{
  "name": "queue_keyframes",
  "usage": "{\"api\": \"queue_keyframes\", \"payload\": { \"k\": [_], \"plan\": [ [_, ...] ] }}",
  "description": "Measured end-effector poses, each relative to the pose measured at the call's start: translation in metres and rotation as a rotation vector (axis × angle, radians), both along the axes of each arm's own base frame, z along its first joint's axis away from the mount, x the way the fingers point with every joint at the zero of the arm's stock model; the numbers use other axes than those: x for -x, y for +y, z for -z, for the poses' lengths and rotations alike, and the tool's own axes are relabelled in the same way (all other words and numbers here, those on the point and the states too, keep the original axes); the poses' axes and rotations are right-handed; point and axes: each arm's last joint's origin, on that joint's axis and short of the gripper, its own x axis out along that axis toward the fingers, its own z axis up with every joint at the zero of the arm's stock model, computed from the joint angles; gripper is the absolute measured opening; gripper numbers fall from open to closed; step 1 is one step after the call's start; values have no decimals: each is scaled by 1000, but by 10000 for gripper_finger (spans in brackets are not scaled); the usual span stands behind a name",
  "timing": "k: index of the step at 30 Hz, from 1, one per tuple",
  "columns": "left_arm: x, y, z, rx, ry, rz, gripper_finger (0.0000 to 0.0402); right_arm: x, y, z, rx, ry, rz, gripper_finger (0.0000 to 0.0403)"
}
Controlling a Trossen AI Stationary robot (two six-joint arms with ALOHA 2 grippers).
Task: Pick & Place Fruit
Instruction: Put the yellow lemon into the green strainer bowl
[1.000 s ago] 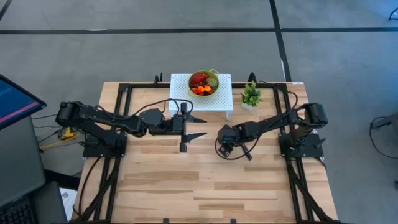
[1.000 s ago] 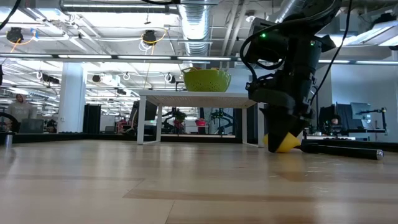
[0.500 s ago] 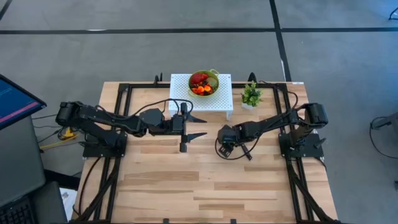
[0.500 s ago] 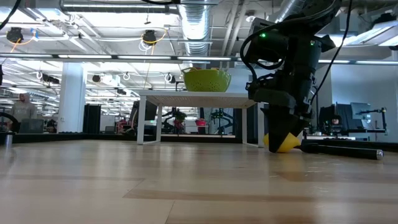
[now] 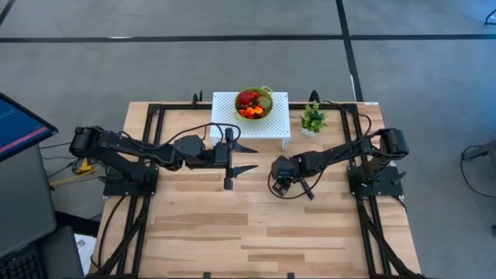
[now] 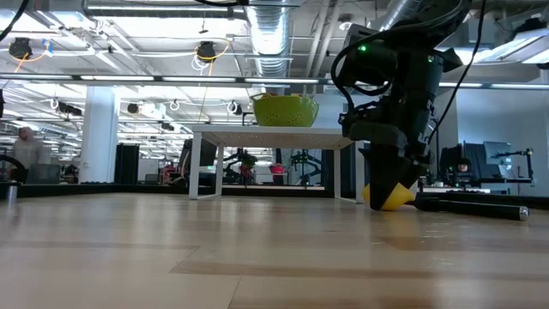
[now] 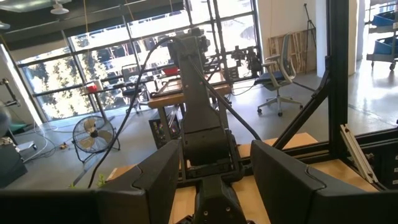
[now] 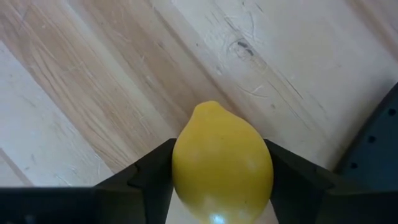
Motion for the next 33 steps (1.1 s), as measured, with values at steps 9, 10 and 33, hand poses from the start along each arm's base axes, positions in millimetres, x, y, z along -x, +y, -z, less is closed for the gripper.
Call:
{"api": "queue_keyframes", "payload": {
  "k": [9, 10, 33],
  "plan": [
    [0, 0, -1, 2, -15, 0, 191, -2, 0, 0, -8, -23, -1, 196],
    [0, 0, -2, 4, -21, 0, 191, -3, 0, -1, -9, -30, -2, 198],
    [176, 21, 46, 165, -38, -95, 191, -63, -24, -70, 16, -394, -94, 197]
  ]
}}
